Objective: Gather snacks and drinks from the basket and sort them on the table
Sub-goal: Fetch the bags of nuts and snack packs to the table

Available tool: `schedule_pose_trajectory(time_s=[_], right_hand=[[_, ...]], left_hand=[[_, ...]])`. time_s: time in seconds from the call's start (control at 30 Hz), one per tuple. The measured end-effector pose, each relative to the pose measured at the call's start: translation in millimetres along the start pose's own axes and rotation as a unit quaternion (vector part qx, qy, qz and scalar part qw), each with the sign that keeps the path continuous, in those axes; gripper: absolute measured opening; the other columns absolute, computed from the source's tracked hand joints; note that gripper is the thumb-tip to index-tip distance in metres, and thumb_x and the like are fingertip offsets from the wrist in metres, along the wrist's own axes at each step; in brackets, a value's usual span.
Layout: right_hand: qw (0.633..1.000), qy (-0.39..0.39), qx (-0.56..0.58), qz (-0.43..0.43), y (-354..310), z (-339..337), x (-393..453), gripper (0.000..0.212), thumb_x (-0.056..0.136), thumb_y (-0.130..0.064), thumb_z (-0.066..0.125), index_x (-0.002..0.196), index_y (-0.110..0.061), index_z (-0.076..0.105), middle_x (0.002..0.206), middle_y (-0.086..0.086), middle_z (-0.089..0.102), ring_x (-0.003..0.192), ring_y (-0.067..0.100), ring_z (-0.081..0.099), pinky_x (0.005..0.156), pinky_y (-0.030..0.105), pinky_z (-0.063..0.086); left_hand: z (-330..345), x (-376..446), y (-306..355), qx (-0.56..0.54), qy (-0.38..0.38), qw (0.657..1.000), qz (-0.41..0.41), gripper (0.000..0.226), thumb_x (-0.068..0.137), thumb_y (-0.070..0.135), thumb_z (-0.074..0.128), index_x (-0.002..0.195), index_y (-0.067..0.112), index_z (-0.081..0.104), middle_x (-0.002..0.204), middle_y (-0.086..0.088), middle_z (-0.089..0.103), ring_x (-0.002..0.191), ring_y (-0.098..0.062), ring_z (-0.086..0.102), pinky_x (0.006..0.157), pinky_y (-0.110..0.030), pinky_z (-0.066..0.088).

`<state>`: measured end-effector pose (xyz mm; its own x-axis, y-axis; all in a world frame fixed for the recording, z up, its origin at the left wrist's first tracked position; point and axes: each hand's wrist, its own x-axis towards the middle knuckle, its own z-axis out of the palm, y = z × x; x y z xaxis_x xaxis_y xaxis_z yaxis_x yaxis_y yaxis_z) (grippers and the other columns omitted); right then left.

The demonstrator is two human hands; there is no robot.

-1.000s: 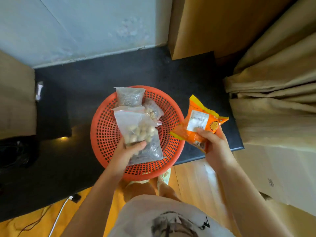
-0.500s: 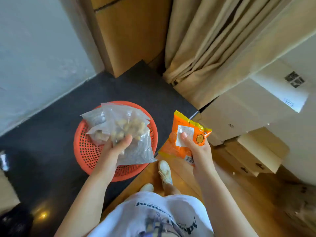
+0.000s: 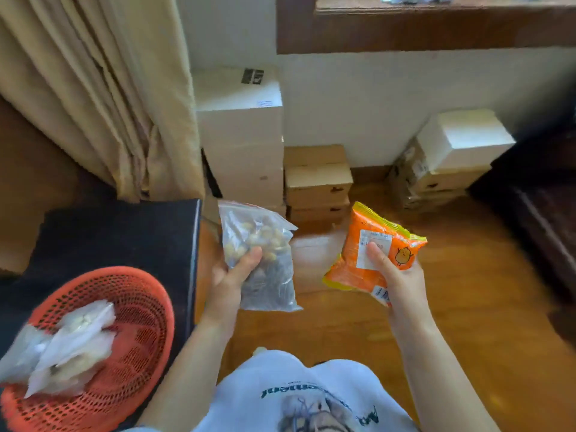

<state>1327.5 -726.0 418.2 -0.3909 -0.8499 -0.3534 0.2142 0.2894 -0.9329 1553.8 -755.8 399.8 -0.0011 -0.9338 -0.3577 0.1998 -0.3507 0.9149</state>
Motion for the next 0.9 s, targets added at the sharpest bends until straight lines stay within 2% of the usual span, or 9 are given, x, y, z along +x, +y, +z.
schedule_pose_trajectory(time_s=[0.1, 0.23, 0.33, 0.4, 0.5, 0.6, 0.7, 0.8, 0.9], right_hand=[[0.995, 0.086, 0.046, -0.015, 2, -90, -23, 0.028, 0.06, -0.043, 0.071, 0.086, -0.034, 0.068, 0.08, -0.019, 0.073, 0.077, 0.0, 0.07, 0.052, 0.013, 0.052], [0.967, 0.228, 0.112, -0.024, 13, -222, -71, 0.038, 0.06, -0.045, 0.07, 0.095, -0.029, 0.067, 0.084, -0.015, 0.074, 0.079, 0.003, 0.071, 0.053, 0.014, 0.053], [0.931, 0.336, 0.141, -0.021, 31, -315, -115, 0.063, 0.054, -0.055, 0.069, 0.111, -0.028, 0.062, 0.097, -0.01, 0.073, 0.086, 0.011, 0.071, 0.064, 0.023, 0.055], [0.903, 0.399, 0.159, -0.017, 41, -366, -144, 0.063, 0.056, -0.052, 0.068, 0.113, -0.027, 0.061, 0.101, -0.008, 0.072, 0.088, 0.012, 0.07, 0.07, 0.028, 0.054], [0.872, 0.458, 0.172, -0.023, 55, -422, -182, 0.042, 0.057, -0.051, 0.069, 0.096, -0.034, 0.067, 0.09, -0.014, 0.074, 0.083, 0.008, 0.071, 0.067, 0.027, 0.054], [0.847, 0.499, 0.182, -0.02, 68, -460, -213, 0.031, 0.056, -0.057, 0.067, 0.086, -0.046, 0.068, 0.086, -0.022, 0.073, 0.081, 0.004, 0.071, 0.063, 0.023, 0.053], [0.817, 0.539, 0.203, -0.028, 80, -487, -232, 0.023, 0.062, -0.052, 0.065, 0.084, -0.045, 0.068, 0.082, -0.024, 0.072, 0.077, -0.002, 0.069, 0.055, 0.013, 0.05], [0.782, 0.579, 0.227, -0.04, 89, -513, -244, 0.016, 0.066, -0.045, 0.065, 0.081, -0.045, 0.068, 0.08, -0.024, 0.072, 0.075, -0.005, 0.069, 0.051, 0.009, 0.049], [0.763, 0.604, 0.228, -0.041, 93, -550, -251, 0.017, 0.066, -0.047, 0.063, 0.083, -0.047, 0.066, 0.079, -0.029, 0.07, 0.076, -0.009, 0.066, 0.05, 0.007, 0.048]], left_hand=[[83, -14, -18, 0.026, -0.121, 0.992, -0.017, 0.019, 0.068, 0.036, 0.072, 0.088, 0.035, 0.074, 0.09, 0.006, 0.076, 0.085, -0.014, 0.072, 0.069, -0.027, 0.055], [210, -60, -60, 0.075, -0.264, 0.96, -0.046, 0.028, 0.062, 0.044, 0.071, 0.087, 0.032, 0.074, 0.089, 0.002, 0.076, 0.084, -0.018, 0.073, 0.065, -0.024, 0.056], [299, -105, -103, 0.122, -0.352, 0.926, -0.059, 0.037, 0.063, 0.045, 0.07, 0.094, 0.024, 0.071, 0.088, 0.002, 0.075, 0.084, -0.019, 0.072, 0.066, -0.024, 0.055], [349, -136, -130, 0.149, -0.398, 0.903, -0.068, 0.033, 0.068, 0.039, 0.07, 0.098, 0.024, 0.067, 0.088, 0.003, 0.075, 0.083, -0.017, 0.072, 0.065, -0.024, 0.055], [403, -176, -156, 0.183, -0.456, 0.868, -0.069, 0.022, 0.069, 0.039, 0.069, 0.09, 0.032, 0.071, 0.088, 0.006, 0.075, 0.083, -0.013, 0.072, 0.065, -0.023, 0.055], [443, -204, -171, 0.222, -0.503, 0.832, -0.076, 0.028, 0.067, 0.045, 0.07, 0.093, 0.034, 0.071, 0.095, 0.003, 0.075, 0.091, -0.017, 0.071, 0.075, -0.031, 0.057], [478, -220, -187, 0.259, -0.54, 0.797, -0.078, 0.025, 0.071, 0.042, 0.069, 0.094, 0.031, 0.071, 0.094, 0.001, 0.075, 0.089, -0.017, 0.072, 0.069, -0.028, 0.056], [516, -235, -207, 0.282, -0.552, 0.78, -0.091, 0.018, 0.073, 0.038, 0.068, 0.088, 0.03, 0.073, 0.088, 0.0, 0.076, 0.083, -0.017, 0.073, 0.061, -0.023, 0.055], [563, -255, -231, 0.304, -0.574, 0.754, -0.097, 0.017, 0.073, 0.037, 0.067, 0.085, 0.027, 0.073, 0.082, 0.001, 0.076, 0.077, -0.015, 0.073, 0.063, -0.027, 0.055]])
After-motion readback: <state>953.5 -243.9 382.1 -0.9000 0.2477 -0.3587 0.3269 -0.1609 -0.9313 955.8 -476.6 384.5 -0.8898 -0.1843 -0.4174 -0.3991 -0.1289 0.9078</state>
